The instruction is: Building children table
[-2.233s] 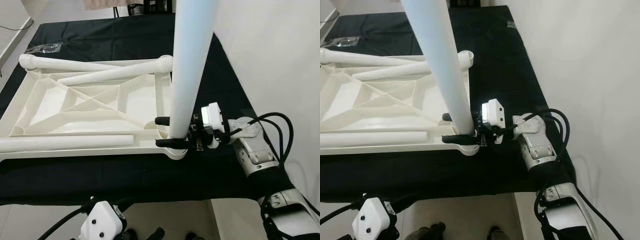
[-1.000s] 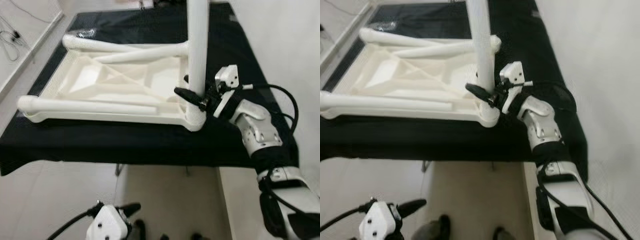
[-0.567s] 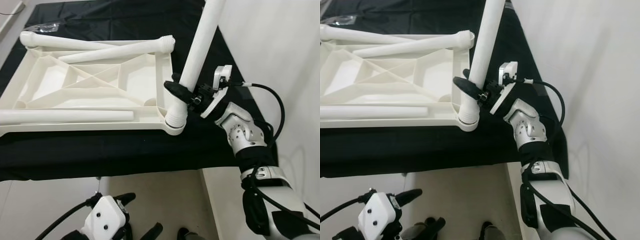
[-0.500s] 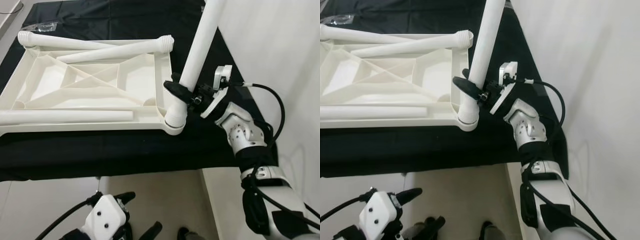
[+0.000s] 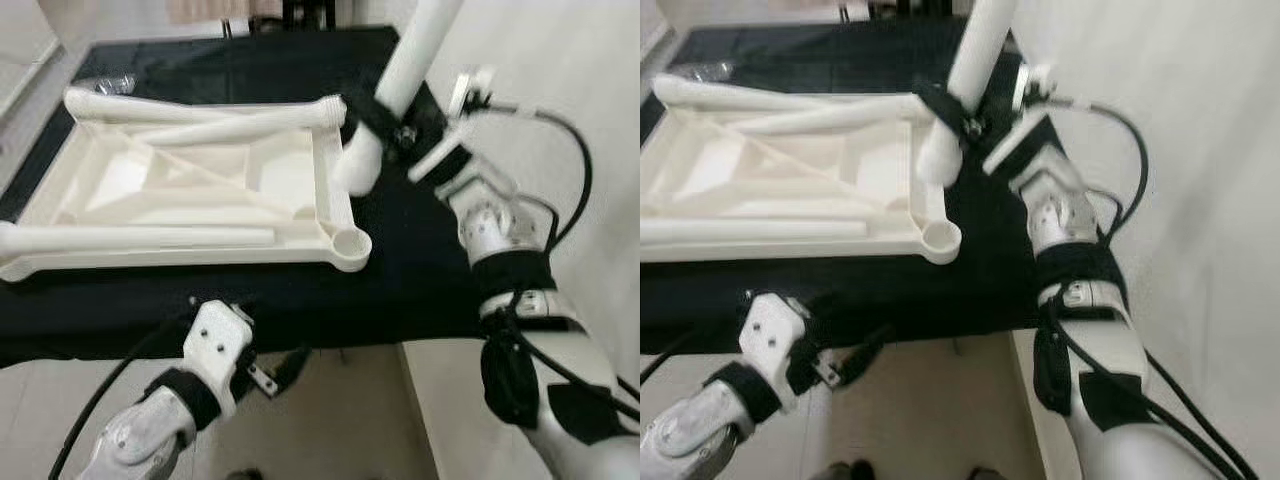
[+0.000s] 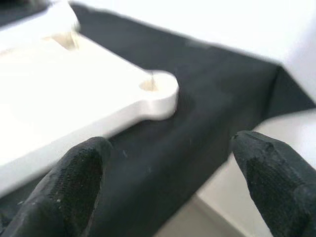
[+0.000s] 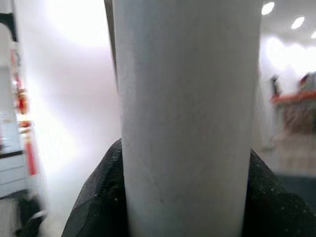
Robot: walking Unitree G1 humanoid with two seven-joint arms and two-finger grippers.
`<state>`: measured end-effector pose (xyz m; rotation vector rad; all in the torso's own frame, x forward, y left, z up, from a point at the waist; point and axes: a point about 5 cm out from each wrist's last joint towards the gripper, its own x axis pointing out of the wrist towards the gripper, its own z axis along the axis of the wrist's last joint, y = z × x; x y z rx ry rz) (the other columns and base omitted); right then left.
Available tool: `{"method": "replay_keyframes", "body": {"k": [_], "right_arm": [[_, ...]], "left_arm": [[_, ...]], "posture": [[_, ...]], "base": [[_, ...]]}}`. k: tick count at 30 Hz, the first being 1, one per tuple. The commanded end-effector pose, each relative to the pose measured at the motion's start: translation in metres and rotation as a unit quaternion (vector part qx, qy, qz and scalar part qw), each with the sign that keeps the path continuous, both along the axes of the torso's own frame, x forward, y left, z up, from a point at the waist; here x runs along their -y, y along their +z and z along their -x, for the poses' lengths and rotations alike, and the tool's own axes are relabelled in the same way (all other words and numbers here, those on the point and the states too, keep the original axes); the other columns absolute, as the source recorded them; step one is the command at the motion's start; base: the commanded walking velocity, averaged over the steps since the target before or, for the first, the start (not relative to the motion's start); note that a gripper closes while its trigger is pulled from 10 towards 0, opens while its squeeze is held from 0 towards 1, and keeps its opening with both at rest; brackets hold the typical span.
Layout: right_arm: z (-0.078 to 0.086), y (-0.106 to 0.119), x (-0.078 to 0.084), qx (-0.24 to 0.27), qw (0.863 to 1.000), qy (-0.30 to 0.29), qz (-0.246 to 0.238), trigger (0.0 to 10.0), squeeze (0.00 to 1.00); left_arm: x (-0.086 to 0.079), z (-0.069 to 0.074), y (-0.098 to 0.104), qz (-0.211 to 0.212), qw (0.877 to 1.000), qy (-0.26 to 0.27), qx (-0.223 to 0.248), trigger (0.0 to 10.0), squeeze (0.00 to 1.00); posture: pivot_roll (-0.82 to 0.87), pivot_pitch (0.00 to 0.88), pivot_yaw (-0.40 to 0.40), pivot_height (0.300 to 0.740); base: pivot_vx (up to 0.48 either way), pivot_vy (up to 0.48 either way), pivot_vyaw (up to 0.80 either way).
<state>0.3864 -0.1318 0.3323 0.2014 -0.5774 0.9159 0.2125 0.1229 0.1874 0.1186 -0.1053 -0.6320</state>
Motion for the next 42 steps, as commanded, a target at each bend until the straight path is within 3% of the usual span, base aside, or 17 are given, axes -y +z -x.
{"method": "replay_keyframes", "body": {"k": [1, 5, 7, 10, 11, 12, 13, 16, 19, 29, 37, 42], "right_arm": [[-0.004, -0.003, -0.013, 0.005, 0.998, -0.045, 0.047, 10.0, 0.0], [-0.005, -0.013, -0.023, 0.009, 0.991, -0.083, 0.1, 10.0, 0.0], [-0.006, -0.043, -0.037, -0.042, 0.983, -0.116, 0.136, 10.0, 0.0], [-0.004, -0.062, -0.046, -0.062, 0.977, -0.123, 0.163, 10.0, 0.0], [0.004, -0.09, -0.059, -0.084, 0.971, -0.111, 0.195, 10.0, 0.0], [0.004, -0.09, -0.059, -0.084, 0.971, -0.111, 0.195, 10.0, 0.0], [0.008, -0.106, -0.058, -0.094, 0.965, -0.11, 0.217, 10.0, 0.0], [0.008, -0.114, -0.054, -0.102, 0.961, -0.117, 0.229, 10.0, 0.0], [0.005, -0.116, -0.046, -0.104, 0.959, -0.143, 0.223, 10.0, 0.0], [0.011, -0.109, -0.044, -0.091, 0.969, -0.147, 0.176, 10.0, 0.0], [0.032, -0.103, -0.05, -0.016, 0.977, -0.081, 0.194, 10.0, 0.0], [0.048, -0.102, -0.06, 0.027, 0.974, -0.018, 0.223, 10.0, 0.0]], "left_arm": [[-0.004, -0.01, 0.006, 0.013, 1.0, 0.01, 0.017, 10.0, 0.0], [-0.005, -0.019, 0.019, 0.023, 0.999, 0.013, 0.044, 10.0, 0.0], [-0.006, -0.03, 0.045, 0.043, 0.994, 0.016, 0.096, 10.0, 0.0], [-0.005, -0.035, 0.062, 0.056, 0.99, 0.016, 0.126, 10.0, 0.0], [-0.002, -0.039, 0.087, 0.075, 0.982, 0.008, 0.171, 10.0, 0.0], [-0.002, -0.039, 0.087, 0.075, 0.982, 0.008, 0.171, 10.0, 0.0], [0.0, -0.038, 0.104, 0.09, 0.975, 0.0, 0.203, 10.0, 0.0], [0.001, -0.038, 0.114, 0.099, 0.97, -0.005, 0.222, 10.0, 0.0], [-0.006, -0.041, 0.129, 0.113, 0.962, 0.009, 0.249, 10.0, 0.0], [-0.019, -0.049, 0.137, 0.15, 0.956, 0.031, 0.25, 10.0, 0.0], [-0.028, -0.06, 0.138, 0.169, 0.956, 0.04, 0.236, 10.0, 0.0], [-0.03, -0.066, 0.141, 0.189, 0.955, 0.031, 0.227, 10.0, 0.0]], "posture": [[0.07, 0.0, -0.034, 0.74], [0.08, 0.0, -0.044, 0.74], [0.08, 0.0, -0.051, 0.74], [0.08, 0.0, -0.051, 0.74], [0.08, 0.0, -0.052, 0.74], [0.08, 0.0, -0.052, 0.74], [0.07, 0.0, -0.05, 0.74], [0.07, 0.0, -0.051, 0.74], [0.06, 0.0, -0.044, 0.74], [0.06, 0.0, -0.038, 0.74], [0.05, 0.0, -0.027, 0.74], [0.04, 0.0, -0.018, 0.74]], "base": [[0.0, 0.0, 0.0], [0.0, 0.0, 0.0], [0.0, 0.0, 0.0], [0.0, 0.0, 0.0], [0.0, 0.0, 0.0], [0.0, 0.0, 0.0], [0.0, 0.0, 0.0], [0.0, 0.0, 0.0], [0.0, 0.0, 0.0], [0.0, 0.0, 0.0], [0.0, 0.0, 0.0], [0.0, 0.0, 0.0]]}}
